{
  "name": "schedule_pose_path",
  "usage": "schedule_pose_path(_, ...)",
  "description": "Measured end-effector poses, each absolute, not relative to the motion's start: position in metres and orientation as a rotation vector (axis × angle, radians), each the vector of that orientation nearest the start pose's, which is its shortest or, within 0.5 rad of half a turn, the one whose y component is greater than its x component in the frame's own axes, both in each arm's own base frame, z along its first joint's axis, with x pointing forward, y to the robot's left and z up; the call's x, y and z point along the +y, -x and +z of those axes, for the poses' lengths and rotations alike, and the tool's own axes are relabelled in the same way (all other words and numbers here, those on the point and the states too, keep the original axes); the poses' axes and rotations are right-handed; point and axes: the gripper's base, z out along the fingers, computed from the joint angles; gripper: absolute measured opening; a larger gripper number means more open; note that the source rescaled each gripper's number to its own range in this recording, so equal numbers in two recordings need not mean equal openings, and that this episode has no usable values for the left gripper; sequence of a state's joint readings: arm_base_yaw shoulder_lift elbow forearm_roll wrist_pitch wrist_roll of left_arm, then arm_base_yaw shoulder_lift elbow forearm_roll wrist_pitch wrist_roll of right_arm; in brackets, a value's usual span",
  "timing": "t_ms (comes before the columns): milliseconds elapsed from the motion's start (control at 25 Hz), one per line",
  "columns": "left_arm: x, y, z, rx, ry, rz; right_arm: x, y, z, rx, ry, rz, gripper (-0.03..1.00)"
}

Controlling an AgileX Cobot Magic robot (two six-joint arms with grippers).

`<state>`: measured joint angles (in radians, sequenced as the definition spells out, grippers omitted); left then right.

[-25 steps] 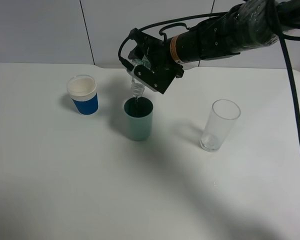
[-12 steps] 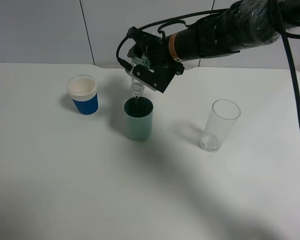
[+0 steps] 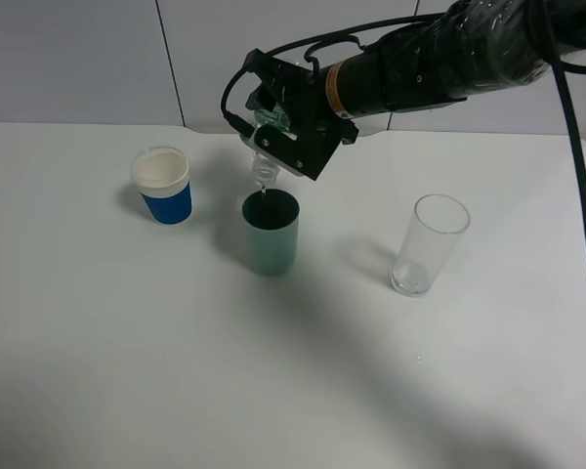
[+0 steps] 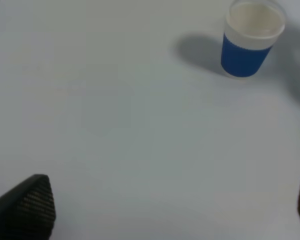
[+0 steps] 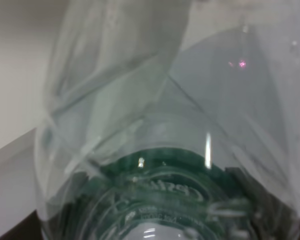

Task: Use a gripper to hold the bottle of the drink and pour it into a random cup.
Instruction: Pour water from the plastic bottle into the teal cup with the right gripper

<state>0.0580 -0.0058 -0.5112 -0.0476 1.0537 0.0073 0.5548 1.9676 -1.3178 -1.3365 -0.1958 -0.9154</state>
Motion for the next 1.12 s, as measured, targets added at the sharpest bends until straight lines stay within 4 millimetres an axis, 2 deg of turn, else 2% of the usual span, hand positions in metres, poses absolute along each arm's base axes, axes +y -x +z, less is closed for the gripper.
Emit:
schedule_pose_path(560, -0.0042, 0.0067, 0.2810, 2.019, 0.049, -0.016, 0.2486, -0.3710, 0.2088, 0.215, 2.192, -0.847, 0.00)
schedule_pose_path(1120, -0.0042, 0.0067, 0.2810, 2.019, 0.049, -0.016, 0.2557, -0.3660, 0.2079, 0.164, 2.224, -0.884, 0.00)
